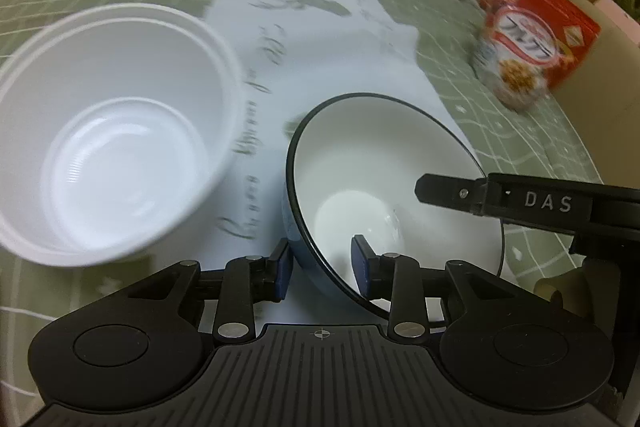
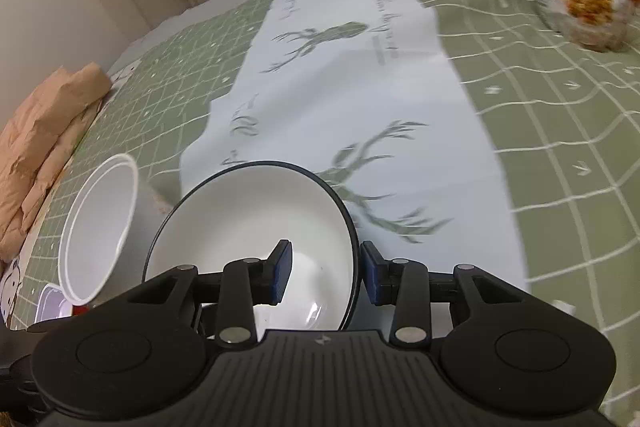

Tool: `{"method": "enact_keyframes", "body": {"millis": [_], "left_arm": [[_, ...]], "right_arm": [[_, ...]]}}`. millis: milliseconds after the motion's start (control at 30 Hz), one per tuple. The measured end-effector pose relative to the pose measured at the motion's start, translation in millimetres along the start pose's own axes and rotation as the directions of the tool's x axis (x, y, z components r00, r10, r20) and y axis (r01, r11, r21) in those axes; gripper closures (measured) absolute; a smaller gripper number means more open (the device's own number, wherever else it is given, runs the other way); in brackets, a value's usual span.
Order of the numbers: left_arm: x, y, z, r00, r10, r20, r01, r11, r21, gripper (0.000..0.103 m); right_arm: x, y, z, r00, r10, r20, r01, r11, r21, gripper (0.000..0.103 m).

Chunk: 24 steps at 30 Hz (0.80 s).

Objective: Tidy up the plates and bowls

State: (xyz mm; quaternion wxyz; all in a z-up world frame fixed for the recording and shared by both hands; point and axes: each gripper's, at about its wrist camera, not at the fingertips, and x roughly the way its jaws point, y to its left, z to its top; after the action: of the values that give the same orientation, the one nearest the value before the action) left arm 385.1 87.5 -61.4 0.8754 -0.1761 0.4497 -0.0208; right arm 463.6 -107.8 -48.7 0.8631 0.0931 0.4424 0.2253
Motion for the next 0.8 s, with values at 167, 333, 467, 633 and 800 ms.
{"method": "enact_keyframes", "body": {"millis": [167,333,467,633,800], "left_arm": [[4.0,-20.1,-4.8,1.0,-0.013,-0.004,0.013,0.999,0.042,0.067],[2.7,-29.5,-7.0,1.0,-0.012,-0.012,0.012,0.998,0.055,0.066],[1.7,-32.2,-7.2,1.0,0.0,-0.022,0.001,0.999,0.048,0.066],[-1.5,-41.0,-3.8,1.0,0.003,-0.026,-0.002,0.998,0.058,0.061],[-10.5,-41.4,-6.9,1.0,-0.008,-0.024,0.009,0.998,0.057,0.06]], "right_arm": [[-12.1,-24.4,-2.9,1.0,0.002,0.019,-0.003,0.999,0.046,0.065],[-13.9,-30.8,-8.1,1.0,-0.007,0.026,0.006,0.999,0.045,0.065],[-15.2,-33.0,-9.6,1.0,-0.003,0.026,0.002,0.999,0.051,0.065],[-20.1,-39.7,-10.2,0.999,0.003,0.045,-0.005,0.998,0.065,0.065],[-39.2,-53.4,-18.1,0.998,-0.001,0.067,-0.005,0.996,0.093,0.065]]}}
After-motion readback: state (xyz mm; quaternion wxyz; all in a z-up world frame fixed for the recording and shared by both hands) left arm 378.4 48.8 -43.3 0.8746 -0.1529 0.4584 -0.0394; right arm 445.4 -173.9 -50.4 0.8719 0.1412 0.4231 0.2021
